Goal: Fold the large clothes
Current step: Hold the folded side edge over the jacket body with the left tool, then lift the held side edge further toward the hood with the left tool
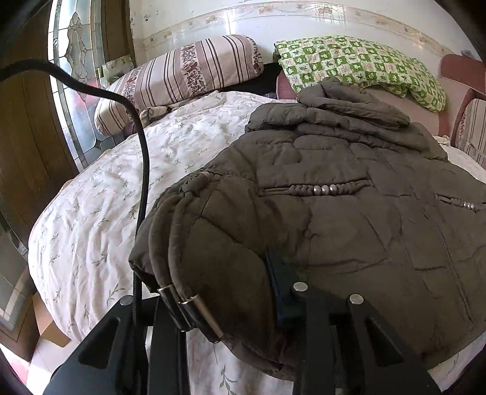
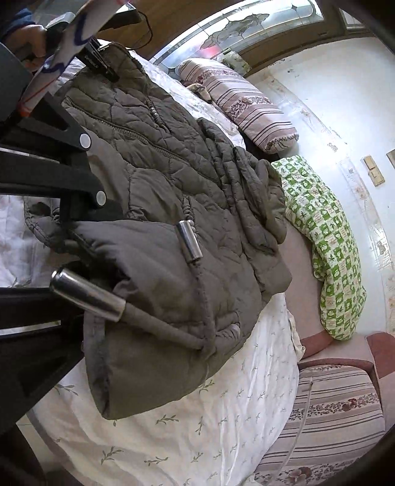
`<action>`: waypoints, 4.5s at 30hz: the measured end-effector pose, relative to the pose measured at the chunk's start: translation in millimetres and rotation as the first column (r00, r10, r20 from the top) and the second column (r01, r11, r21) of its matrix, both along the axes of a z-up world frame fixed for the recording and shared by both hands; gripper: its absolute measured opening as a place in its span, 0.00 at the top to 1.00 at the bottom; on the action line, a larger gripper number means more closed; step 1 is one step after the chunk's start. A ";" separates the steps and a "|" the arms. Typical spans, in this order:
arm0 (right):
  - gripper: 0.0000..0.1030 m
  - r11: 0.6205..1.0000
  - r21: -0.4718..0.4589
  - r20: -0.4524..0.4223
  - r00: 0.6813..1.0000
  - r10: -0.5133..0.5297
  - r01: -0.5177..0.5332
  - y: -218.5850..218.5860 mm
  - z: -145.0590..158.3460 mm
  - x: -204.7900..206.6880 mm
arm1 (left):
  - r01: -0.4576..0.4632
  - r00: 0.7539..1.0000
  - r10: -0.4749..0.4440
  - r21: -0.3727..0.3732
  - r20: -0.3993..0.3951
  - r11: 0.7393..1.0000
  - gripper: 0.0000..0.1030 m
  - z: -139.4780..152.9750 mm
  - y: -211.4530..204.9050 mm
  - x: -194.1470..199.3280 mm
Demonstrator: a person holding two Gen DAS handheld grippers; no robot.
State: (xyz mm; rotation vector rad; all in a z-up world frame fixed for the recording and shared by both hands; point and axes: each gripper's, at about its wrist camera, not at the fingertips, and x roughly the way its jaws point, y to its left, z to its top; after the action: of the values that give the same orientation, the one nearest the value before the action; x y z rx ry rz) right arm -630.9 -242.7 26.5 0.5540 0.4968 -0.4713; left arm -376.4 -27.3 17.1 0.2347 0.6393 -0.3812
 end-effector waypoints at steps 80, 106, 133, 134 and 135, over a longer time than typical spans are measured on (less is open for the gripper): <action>0.80 0.999 0.040 -0.012 1.000 0.000 0.000 0.2 -5.1 -17.5 | -0.009 1.000 0.009 -0.011 -0.020 1.000 0.66 4.9 15.9 -14.6; 0.83 1.000 -0.002 0.032 0.999 0.017 -0.017 10.3 6.2 -27.6 | 0.002 1.000 -0.002 -0.030 0.002 1.000 0.72 16.3 21.1 -24.2; 0.83 0.998 -0.026 0.111 0.992 0.062 -0.060 11.4 31.8 -49.7 | 0.019 0.999 -0.013 -0.149 0.040 0.989 0.74 60.4 41.8 -34.1; 0.83 0.998 -0.023 0.118 0.991 0.064 -0.062 11.4 35.1 -51.7 | 0.023 0.999 -0.016 -0.157 0.049 0.987 0.74 65.9 42.6 -35.6; 0.83 0.998 -0.023 0.124 0.990 0.067 -0.064 10.9 37.3 -53.7 | 0.026 0.998 -0.018 -0.161 0.054 0.987 0.74 69.9 43.5 -35.6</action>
State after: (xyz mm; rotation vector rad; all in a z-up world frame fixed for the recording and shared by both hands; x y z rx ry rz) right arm -684.6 -231.7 63.7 0.5434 0.3889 -0.3758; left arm -412.0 16.2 87.0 0.0961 0.5516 -0.4445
